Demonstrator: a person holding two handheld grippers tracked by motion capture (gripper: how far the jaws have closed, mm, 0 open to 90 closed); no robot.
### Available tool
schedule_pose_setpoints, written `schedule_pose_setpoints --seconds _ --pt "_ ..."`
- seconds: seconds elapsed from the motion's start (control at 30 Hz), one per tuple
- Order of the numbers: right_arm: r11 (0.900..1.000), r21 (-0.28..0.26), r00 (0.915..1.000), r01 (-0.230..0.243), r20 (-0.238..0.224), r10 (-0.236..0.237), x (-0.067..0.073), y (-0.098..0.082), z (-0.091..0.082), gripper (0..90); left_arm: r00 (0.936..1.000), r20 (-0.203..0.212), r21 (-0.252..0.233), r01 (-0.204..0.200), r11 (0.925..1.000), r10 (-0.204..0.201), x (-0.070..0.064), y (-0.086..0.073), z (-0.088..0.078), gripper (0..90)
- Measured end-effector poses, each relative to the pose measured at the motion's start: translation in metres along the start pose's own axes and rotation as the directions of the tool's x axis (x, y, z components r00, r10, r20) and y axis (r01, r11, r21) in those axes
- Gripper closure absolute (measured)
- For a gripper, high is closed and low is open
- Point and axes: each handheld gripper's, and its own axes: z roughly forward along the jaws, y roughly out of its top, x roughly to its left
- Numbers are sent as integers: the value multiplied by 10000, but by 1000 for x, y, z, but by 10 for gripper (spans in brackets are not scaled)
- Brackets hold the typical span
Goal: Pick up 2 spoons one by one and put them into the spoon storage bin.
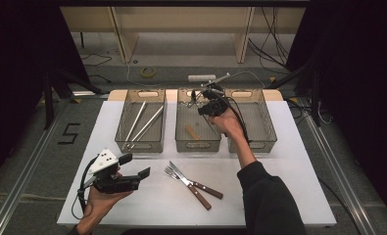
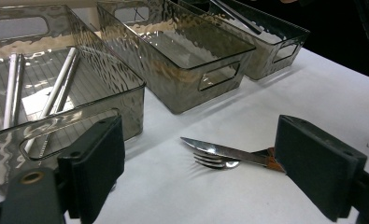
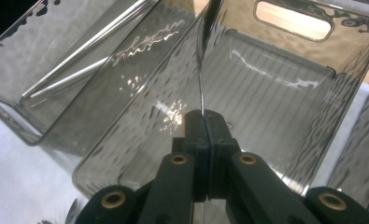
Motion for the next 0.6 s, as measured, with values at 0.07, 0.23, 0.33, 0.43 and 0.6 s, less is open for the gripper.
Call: schedule_pose_setpoints --seconds 0.07,0.23,0.33,0.43,0.6 --pt "10000 12 10000 -21 25 21 0 2 3 900 10000 8 -15 3 10000 -3 0 0 0 161" --pt "9999 62 9999 -83 125 83 0 3 10 900 10000 3 -23 0 10000 0 0 0 0 161" --pt "9998 115 9997 -159 163 157 -1 2 16 900 10000 15 -16 -5 10000 6 0 0 0 161" --pt "9998 176 9995 -104 286 99 -2 2 21 900 10000 29 -33 -17 10000 17 -1 0 0 161" --pt "9997 257 9992 -58 395 48 -3 2 30 900 10000 37 -33 -2 10000 2 -1 0 0 161"
